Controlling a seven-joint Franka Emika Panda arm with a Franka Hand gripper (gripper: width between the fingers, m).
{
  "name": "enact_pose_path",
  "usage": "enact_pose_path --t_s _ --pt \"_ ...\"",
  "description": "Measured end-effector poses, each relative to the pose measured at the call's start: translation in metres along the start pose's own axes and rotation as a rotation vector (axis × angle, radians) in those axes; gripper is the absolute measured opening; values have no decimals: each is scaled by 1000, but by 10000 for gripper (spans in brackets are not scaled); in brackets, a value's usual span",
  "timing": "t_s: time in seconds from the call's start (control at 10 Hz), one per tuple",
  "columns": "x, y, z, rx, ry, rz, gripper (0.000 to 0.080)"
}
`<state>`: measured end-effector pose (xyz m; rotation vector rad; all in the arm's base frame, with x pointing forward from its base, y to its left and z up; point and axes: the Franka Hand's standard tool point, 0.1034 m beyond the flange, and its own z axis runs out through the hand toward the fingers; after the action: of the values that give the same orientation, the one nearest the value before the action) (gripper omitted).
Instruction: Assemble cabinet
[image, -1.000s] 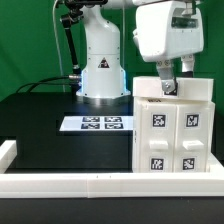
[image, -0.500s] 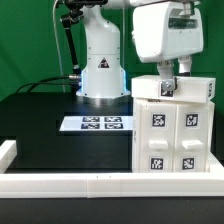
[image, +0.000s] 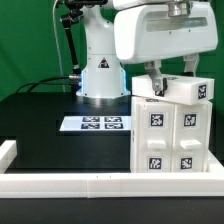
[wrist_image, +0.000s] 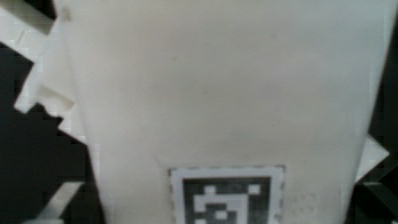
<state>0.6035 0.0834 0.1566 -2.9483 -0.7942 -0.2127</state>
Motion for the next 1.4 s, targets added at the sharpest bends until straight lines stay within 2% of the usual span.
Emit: enact_pose_path --t_s 0.3,1.1,1.4 --pt "-1 -1 0 4 -4 319 561" --pt "0 2 0 0 9 868 561" --pt "-4 4 1 7 18 1165 561"
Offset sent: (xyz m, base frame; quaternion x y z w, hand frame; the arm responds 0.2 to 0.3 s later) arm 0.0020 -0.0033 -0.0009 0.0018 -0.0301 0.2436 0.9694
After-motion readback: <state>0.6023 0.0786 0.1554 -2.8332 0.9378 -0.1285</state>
